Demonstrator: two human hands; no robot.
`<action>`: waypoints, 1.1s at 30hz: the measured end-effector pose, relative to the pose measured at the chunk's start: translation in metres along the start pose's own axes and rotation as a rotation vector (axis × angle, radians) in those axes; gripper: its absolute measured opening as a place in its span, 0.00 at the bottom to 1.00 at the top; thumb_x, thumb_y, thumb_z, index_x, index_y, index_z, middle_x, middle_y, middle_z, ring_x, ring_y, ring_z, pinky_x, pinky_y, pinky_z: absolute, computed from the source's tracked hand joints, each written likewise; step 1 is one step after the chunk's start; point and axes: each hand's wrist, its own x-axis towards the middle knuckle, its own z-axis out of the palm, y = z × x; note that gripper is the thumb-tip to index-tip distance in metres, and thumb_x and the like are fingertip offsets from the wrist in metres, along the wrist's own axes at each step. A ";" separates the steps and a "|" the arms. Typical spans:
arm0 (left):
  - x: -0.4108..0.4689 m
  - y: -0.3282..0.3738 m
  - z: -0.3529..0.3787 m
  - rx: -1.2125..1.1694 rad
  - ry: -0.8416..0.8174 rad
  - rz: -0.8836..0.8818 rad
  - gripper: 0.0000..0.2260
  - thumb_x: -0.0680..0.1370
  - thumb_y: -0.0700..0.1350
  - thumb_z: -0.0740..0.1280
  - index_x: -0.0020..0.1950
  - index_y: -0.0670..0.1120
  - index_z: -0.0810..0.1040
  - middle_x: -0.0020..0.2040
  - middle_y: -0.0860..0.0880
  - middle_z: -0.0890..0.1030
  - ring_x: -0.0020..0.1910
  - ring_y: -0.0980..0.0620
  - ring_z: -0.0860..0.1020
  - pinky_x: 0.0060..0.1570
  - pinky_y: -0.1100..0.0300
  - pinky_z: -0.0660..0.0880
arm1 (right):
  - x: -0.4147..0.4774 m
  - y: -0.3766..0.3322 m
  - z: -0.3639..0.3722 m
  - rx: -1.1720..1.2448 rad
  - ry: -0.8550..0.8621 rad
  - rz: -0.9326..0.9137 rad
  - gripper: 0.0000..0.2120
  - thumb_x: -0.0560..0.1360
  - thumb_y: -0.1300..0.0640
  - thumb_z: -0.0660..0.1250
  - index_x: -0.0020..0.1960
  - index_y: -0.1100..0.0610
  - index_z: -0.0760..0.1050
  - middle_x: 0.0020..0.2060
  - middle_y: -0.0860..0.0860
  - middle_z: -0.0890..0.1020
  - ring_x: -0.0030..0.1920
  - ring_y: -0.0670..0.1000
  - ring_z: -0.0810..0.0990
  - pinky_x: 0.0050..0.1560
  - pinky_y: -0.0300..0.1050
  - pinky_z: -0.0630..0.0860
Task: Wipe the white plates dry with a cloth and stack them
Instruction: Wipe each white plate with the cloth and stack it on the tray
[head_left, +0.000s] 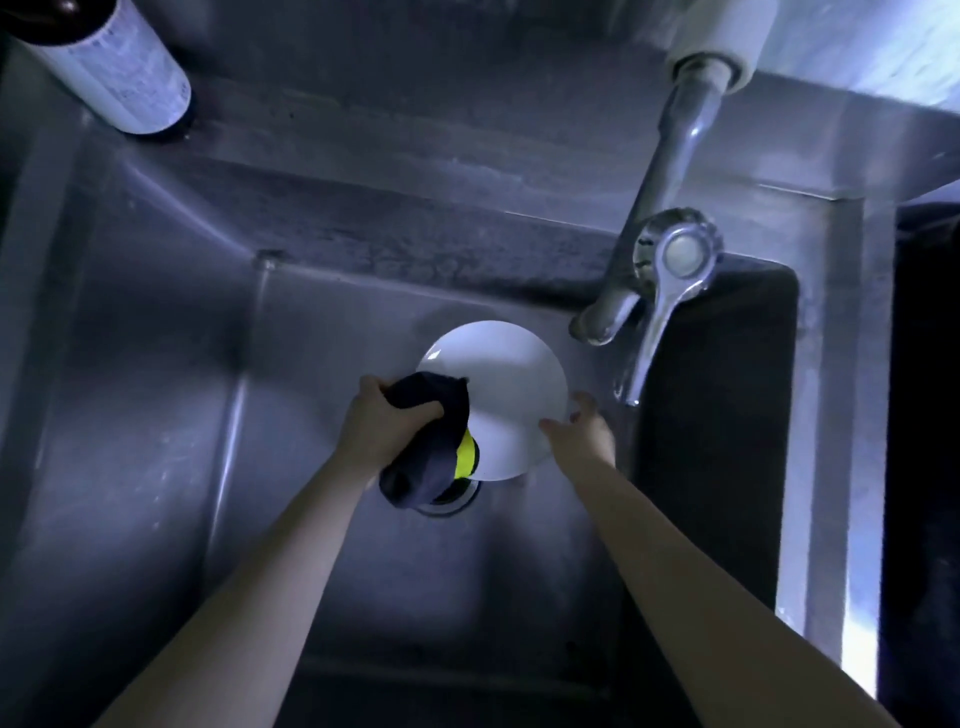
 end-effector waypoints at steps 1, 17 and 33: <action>0.004 -0.002 0.000 0.007 0.020 -0.004 0.30 0.58 0.57 0.75 0.54 0.49 0.69 0.49 0.51 0.78 0.49 0.51 0.79 0.49 0.51 0.79 | 0.005 0.001 0.003 0.043 0.006 0.034 0.26 0.77 0.57 0.68 0.73 0.56 0.66 0.64 0.60 0.74 0.49 0.56 0.74 0.46 0.43 0.68; -0.004 -0.010 -0.003 -0.211 -0.145 -0.077 0.15 0.62 0.52 0.73 0.48 0.55 0.81 0.45 0.53 0.85 0.48 0.51 0.82 0.34 0.61 0.76 | 0.004 0.014 0.009 0.519 -0.009 0.105 0.12 0.75 0.64 0.69 0.40 0.47 0.78 0.39 0.49 0.84 0.43 0.55 0.82 0.37 0.48 0.82; -0.131 -0.024 -0.070 -0.192 0.004 0.161 0.17 0.60 0.38 0.62 0.48 0.44 0.69 0.38 0.47 0.74 0.35 0.53 0.76 0.24 0.66 0.68 | -0.109 0.001 -0.040 0.316 -0.025 -0.227 0.14 0.73 0.65 0.66 0.51 0.48 0.80 0.43 0.48 0.84 0.49 0.59 0.83 0.49 0.63 0.81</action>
